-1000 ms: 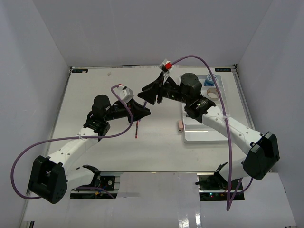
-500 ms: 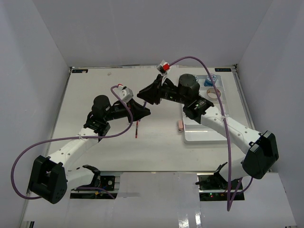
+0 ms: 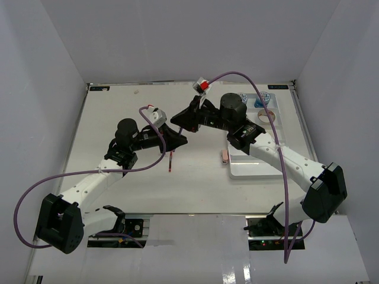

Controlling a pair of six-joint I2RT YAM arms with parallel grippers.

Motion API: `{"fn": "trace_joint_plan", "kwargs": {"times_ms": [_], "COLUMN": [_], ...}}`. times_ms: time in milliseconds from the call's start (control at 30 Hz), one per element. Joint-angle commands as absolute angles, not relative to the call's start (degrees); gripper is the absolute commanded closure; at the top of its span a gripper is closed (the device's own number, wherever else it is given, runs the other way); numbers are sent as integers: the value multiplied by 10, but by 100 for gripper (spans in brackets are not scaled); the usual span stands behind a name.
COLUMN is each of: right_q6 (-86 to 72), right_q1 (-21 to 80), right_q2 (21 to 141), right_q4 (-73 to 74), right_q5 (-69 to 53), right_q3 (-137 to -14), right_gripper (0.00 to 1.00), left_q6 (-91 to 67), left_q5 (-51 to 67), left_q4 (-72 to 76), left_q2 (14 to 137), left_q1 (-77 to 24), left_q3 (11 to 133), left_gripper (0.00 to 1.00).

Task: Sort the stationery into containers
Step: Close the pen cap on the pen.

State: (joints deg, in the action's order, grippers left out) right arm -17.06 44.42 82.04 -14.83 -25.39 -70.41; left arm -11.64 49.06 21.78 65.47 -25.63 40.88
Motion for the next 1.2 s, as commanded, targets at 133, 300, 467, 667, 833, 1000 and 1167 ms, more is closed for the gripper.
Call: {"fn": "trace_joint_plan", "kwargs": {"times_ms": [133, 300, 467, 667, 833, 1000, 1167], "right_q6": [-122, -109, -110, -112, -105, -103, -100], "right_q1": [453, 454, 455, 454, 455, 455, 455], "right_q2": [824, 828, 837, 847, 855, 860, 867], "right_q4": [-69, -22, -3, 34, 68, 83, 102], "right_q5": [-235, -222, -242, -255, -255, -262, -266], "right_q3": [-721, -732, -736, -741, -753, -755, -760], "right_gripper": [92, 92, 92, 92, 92, 92, 92], "left_q6": [-122, -120, -120, -120, -113, -111, -111], "left_q5": [497, 494, 487, 491, 491, 492, 489], "left_q4": [222, 214, 236, 252, 251, 258, 262], "left_q2": [646, 646, 644, 651, 652, 654, 655], "left_q1": [-257, -257, -257, -257, -257, -257, -257], "left_q3": [459, 475, 485, 500, 511, 517, 526], "left_gripper": [100, 100, 100, 100, 100, 100, 100]}}
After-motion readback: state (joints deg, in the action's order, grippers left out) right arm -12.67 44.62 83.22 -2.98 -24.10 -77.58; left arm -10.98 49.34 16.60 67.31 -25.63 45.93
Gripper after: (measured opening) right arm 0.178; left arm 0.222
